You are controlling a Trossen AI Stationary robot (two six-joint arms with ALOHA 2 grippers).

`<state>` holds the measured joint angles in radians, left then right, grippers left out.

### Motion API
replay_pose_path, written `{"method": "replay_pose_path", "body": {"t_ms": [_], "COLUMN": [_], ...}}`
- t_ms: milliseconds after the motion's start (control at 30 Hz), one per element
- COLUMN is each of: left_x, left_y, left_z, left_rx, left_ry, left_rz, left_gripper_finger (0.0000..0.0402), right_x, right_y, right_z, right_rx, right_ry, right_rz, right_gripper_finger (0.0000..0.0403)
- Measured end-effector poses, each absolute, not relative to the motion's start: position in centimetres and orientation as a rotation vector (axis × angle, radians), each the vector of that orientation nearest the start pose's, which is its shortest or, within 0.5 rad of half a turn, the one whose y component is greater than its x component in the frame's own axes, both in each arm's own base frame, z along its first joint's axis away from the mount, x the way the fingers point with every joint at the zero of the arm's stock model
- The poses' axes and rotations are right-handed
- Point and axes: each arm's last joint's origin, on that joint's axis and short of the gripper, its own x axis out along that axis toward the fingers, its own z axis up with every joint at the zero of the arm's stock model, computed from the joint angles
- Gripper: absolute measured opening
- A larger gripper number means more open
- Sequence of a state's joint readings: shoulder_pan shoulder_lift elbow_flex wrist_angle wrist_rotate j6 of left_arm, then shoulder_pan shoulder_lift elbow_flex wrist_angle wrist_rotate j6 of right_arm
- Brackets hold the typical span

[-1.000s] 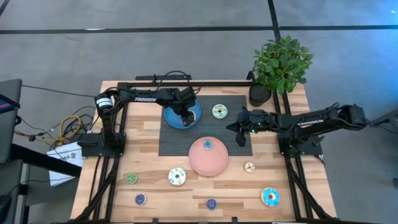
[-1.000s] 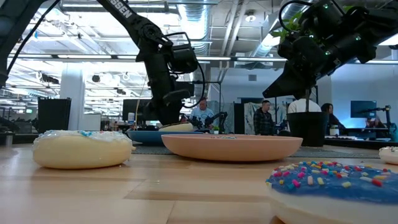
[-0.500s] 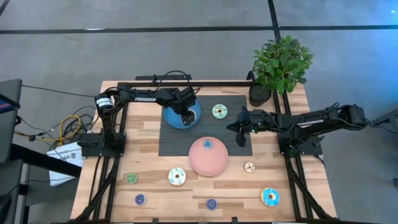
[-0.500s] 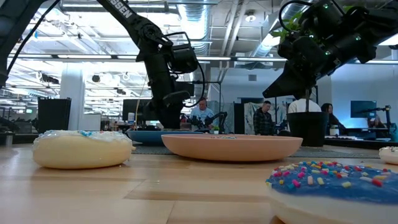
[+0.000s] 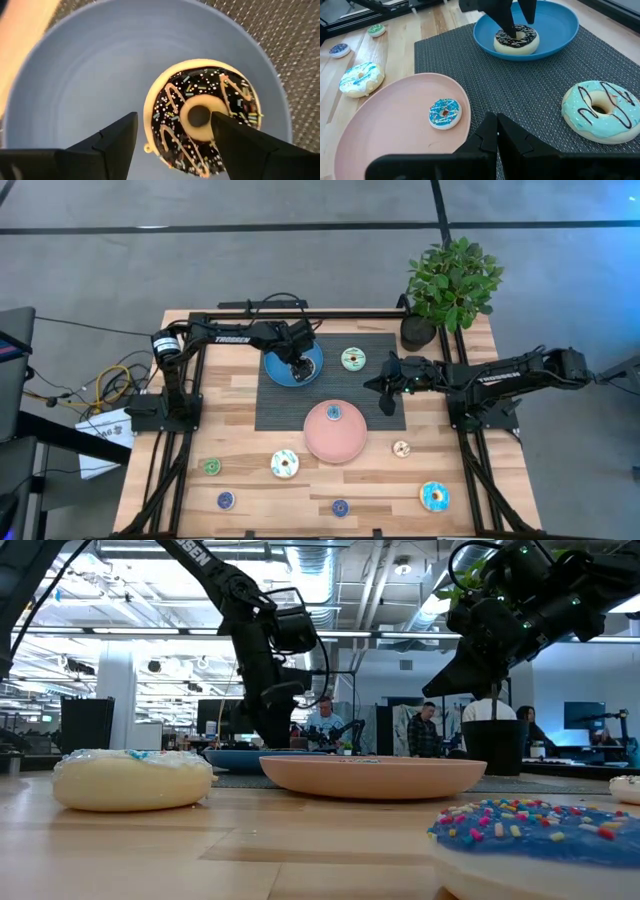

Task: Pick & Place donuts
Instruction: Put the small white donut on the pink plate

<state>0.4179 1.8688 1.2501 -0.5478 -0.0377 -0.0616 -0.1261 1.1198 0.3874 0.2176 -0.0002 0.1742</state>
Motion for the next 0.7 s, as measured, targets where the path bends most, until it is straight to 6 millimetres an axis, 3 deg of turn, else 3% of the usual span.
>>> {"method": "replay_pose_path", "body": {"t_ms": [233,433,600,700], "left_x": [32.9,31.5,29.7,27.9], "left_y": [15.1,14.6,13.0,11.5], "left_z": [19.9,23.5,26.4,26.9], "left_rx": [-0.265,-0.238,-0.210,-0.199], "left_ry": [1.093,1.014,0.933,0.887], "left_rz": [0.451,0.497,0.493,0.475], "left_gripper_finger": [0.0247,0.0247,0.0247,0.0240], "right_x": [21.0,20.9,20.9,20.8], "right_y": [-2.6,-2.6,-2.6,-2.6], "right_z": [17.4,17.4,17.3,17.1], "right_rx": [0.203,0.203,0.203,0.205], "right_ry": [0.506,0.510,0.512,0.537], "right_rz": [-0.167,-0.168,-0.168,-0.170], "right_gripper_finger": [0.0001,0.0001,0.0001,0.0001]}}
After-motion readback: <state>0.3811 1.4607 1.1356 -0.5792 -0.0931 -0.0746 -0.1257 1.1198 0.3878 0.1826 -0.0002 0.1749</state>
